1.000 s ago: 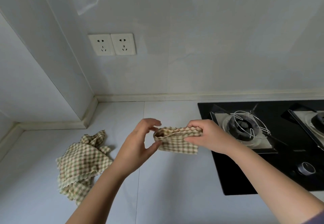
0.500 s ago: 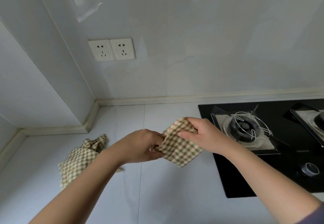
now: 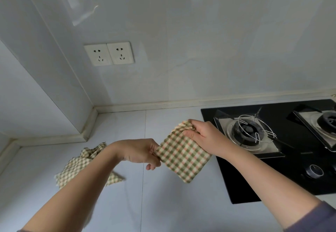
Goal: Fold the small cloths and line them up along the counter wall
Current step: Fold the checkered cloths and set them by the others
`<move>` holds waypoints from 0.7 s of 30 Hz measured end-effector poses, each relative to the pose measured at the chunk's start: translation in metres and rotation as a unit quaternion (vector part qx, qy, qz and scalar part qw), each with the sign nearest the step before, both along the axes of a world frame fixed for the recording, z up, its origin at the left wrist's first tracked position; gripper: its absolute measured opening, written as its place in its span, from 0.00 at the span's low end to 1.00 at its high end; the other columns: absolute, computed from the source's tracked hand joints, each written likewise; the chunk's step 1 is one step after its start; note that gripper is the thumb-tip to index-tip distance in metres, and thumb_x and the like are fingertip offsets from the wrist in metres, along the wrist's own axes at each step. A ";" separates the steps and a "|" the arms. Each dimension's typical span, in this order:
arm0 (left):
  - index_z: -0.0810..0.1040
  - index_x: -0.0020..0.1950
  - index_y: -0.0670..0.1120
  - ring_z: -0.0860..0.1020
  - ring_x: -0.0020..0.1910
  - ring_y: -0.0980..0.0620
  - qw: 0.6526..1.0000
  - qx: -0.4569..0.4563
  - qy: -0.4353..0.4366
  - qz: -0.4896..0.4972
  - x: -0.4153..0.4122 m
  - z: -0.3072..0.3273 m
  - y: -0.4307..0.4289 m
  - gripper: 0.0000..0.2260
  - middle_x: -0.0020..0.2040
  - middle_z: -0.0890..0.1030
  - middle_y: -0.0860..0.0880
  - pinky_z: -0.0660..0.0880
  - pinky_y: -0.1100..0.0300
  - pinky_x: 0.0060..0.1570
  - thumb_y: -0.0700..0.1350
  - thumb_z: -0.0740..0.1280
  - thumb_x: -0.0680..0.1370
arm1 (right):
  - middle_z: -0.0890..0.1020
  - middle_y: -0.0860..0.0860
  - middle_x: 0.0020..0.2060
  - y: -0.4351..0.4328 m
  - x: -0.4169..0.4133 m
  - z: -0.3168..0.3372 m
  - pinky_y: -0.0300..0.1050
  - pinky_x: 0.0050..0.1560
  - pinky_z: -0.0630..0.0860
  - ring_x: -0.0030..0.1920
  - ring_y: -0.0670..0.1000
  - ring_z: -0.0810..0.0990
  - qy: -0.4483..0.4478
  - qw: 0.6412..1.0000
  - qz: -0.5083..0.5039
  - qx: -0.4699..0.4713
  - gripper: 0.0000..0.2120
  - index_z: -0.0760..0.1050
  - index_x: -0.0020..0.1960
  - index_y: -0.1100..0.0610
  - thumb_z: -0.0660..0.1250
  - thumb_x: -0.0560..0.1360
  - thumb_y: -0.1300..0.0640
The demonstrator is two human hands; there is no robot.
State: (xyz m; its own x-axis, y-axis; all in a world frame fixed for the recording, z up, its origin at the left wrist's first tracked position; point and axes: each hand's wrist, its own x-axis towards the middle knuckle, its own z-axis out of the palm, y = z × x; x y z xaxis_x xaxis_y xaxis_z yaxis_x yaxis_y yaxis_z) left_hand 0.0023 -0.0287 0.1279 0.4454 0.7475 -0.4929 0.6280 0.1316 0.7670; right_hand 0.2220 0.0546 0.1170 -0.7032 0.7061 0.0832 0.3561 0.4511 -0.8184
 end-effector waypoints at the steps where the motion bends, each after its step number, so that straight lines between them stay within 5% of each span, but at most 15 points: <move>1: 0.76 0.32 0.45 0.74 0.32 0.55 1.000 -0.008 0.000 -0.002 0.000 0.001 0.001 0.06 0.31 0.76 0.48 0.70 0.68 0.46 0.41 0.65 0.70 | 0.79 0.48 0.34 0.000 0.000 0.000 0.39 0.39 0.71 0.34 0.41 0.74 -0.005 1.000 0.004 -0.005 0.08 0.72 0.41 0.46 0.64 0.78 0.54; 5: 0.80 0.35 0.54 0.74 0.36 0.55 0.998 -0.010 -0.062 0.008 -0.009 -0.001 0.000 0.05 0.33 0.77 0.56 0.71 0.62 0.47 0.47 0.71 0.71 | 0.82 0.47 0.40 0.001 0.002 -0.007 0.39 0.45 0.74 0.41 0.43 0.79 -0.010 1.000 -0.003 -0.030 0.03 0.74 0.47 0.50 0.63 0.79 0.53; 8: 0.84 0.47 0.51 0.79 0.47 0.53 0.987 0.012 -0.157 0.039 -0.014 -0.003 -0.002 0.07 0.46 0.82 0.51 0.73 0.60 0.54 0.42 0.72 0.72 | 0.82 0.42 0.43 0.000 0.003 -0.012 0.34 0.50 0.74 0.45 0.37 0.79 -0.006 0.998 -0.009 -0.066 0.03 0.75 0.48 0.47 0.63 0.79 0.53; 10: 0.84 0.52 0.49 0.78 0.50 0.53 0.976 0.027 -0.211 0.034 -0.013 -0.003 -0.002 0.12 0.50 0.82 0.50 0.73 0.60 0.55 0.35 0.70 0.74 | 0.83 0.44 0.44 0.000 0.004 -0.018 0.39 0.54 0.75 0.47 0.40 0.81 -0.014 0.993 -0.009 -0.117 0.04 0.77 0.48 0.49 0.63 0.79 0.53; 13: 0.85 0.48 0.50 0.74 0.45 0.50 0.958 0.095 -0.261 0.070 -0.006 -0.006 0.001 0.06 0.45 0.77 0.51 0.72 0.55 0.51 0.42 0.74 0.71 | 0.84 0.51 0.49 -0.002 0.000 -0.027 0.47 0.58 0.75 0.51 0.48 0.82 -0.029 0.979 -0.015 -0.200 0.10 0.78 0.54 0.57 0.62 0.80 0.53; 16: 0.85 0.43 0.50 0.70 0.42 0.45 0.915 0.190 -0.308 0.179 0.002 -0.015 0.007 0.09 0.42 0.73 0.51 0.70 0.51 0.47 0.52 0.78 0.67 | 0.83 0.48 0.44 -0.006 -0.007 -0.030 0.38 0.50 0.77 0.45 0.43 0.81 0.009 0.946 -0.019 -0.323 0.10 0.77 0.56 0.58 0.60 0.80 0.55; 19: 0.85 0.41 0.46 0.76 0.41 0.50 0.884 0.211 -0.344 0.237 0.007 -0.017 0.013 0.11 0.41 0.77 0.51 0.75 0.61 0.46 0.51 0.78 0.66 | 0.82 0.45 0.37 -0.004 -0.012 -0.029 0.34 0.38 0.75 0.37 0.40 0.81 0.037 0.913 -0.043 -0.405 0.09 0.77 0.52 0.56 0.59 0.81 0.54; 21: 0.85 0.39 0.47 0.76 0.34 0.56 0.880 0.204 -0.350 0.249 0.008 -0.014 0.016 0.05 0.40 0.80 0.52 0.72 0.68 0.35 0.47 0.76 0.67 | 0.82 0.44 0.32 0.000 -0.013 -0.027 0.34 0.34 0.74 0.33 0.39 0.80 0.052 0.895 -0.057 -0.439 0.08 0.76 0.50 0.56 0.59 0.81 0.55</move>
State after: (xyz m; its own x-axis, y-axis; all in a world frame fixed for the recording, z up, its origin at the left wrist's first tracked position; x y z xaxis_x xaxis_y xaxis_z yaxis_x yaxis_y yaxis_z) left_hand 0.0105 -0.0130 0.1140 0.1004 0.9869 0.1260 -0.0746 -0.1188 0.9901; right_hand 0.2093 0.0545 0.0897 -0.6431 0.5975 -0.4790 0.2610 -0.4170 -0.8706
